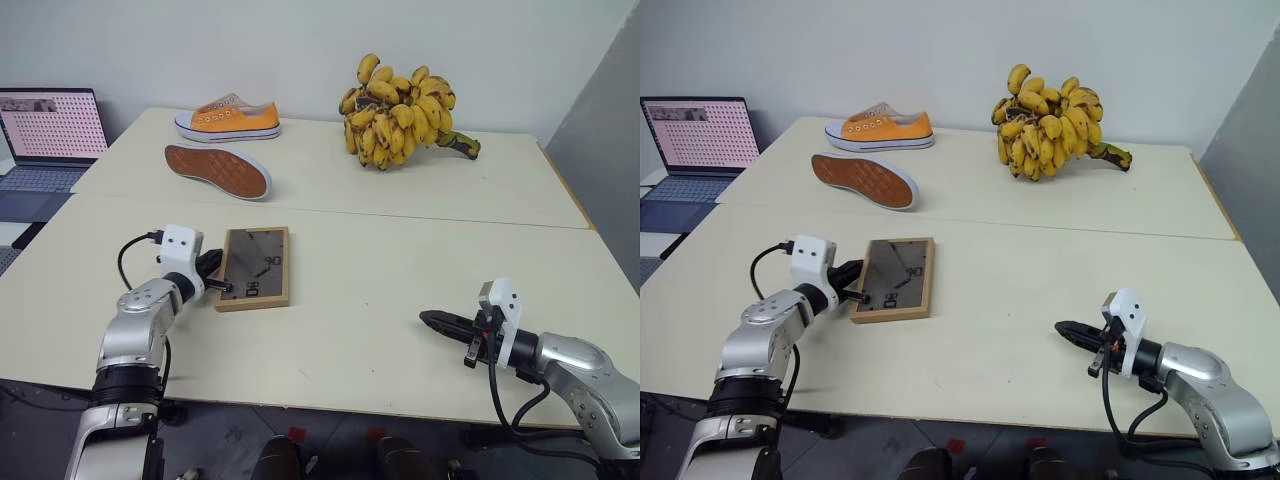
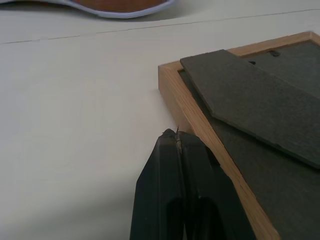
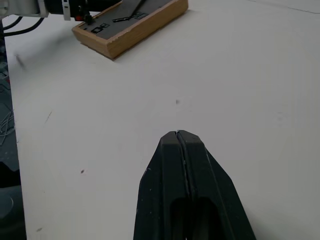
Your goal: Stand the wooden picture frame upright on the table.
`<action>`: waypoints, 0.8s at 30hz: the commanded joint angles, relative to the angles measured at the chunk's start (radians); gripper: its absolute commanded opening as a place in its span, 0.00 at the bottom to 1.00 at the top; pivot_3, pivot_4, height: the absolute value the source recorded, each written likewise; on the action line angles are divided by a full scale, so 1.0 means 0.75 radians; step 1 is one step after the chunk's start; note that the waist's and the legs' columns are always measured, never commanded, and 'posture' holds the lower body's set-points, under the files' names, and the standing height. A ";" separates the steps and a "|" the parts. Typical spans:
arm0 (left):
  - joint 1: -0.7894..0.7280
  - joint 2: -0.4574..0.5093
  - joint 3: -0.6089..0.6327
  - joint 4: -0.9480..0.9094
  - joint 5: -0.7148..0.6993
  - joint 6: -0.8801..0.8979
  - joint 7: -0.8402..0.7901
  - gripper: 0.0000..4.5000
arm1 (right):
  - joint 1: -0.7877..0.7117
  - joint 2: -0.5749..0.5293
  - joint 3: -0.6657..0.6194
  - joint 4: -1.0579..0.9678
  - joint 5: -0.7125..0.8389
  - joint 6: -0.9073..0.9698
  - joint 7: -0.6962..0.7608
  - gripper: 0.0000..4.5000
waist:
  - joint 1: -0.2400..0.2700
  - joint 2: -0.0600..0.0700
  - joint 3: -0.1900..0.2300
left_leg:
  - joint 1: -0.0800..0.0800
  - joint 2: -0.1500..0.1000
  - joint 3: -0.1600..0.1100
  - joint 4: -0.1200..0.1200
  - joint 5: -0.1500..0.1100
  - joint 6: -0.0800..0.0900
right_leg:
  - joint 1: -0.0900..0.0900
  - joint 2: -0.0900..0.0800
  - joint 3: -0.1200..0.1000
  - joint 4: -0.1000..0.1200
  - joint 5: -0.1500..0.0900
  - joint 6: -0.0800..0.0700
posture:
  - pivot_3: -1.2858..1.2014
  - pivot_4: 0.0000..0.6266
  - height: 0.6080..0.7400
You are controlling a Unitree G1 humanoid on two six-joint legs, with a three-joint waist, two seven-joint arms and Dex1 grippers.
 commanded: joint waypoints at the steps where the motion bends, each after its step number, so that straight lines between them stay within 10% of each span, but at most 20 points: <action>1: -0.039 -0.018 -0.068 -0.019 0.011 -0.048 -0.099 0.01 | -0.009 -0.012 -0.028 -0.039 0.017 -0.031 0.012 0.00 | 0.000 0.000 0.000 | 0.000 0.000 0.000 0.000 0.000 0.000 | 0.000 0.000 0.000 0.000 0.000 0.000 | 0.52 0.24 1.00; 11: -0.048 -0.094 -0.183 -0.092 0.033 -0.012 -0.166 0.01 | -0.032 0.017 -0.022 -0.017 0.003 -0.043 -0.016 0.00 | 0.003 0.000 0.000 | -0.001 -0.001 -0.001 0.002 0.000 0.000 | 0.001 0.000 -0.001 0.000 0.000 0.000 | 0.52 0.24 1.00; 24: 0.250 0.137 -0.099 -0.622 -0.106 0.306 -0.281 0.01 | -0.071 0.040 -0.022 0.017 -0.007 -0.062 -0.054 0.00 | 0.002 0.001 0.001 | 0.000 0.000 -0.002 0.003 0.000 0.000 | -0.001 0.000 -0.002 0.007 0.000 0.000 | 0.52 0.24 1.00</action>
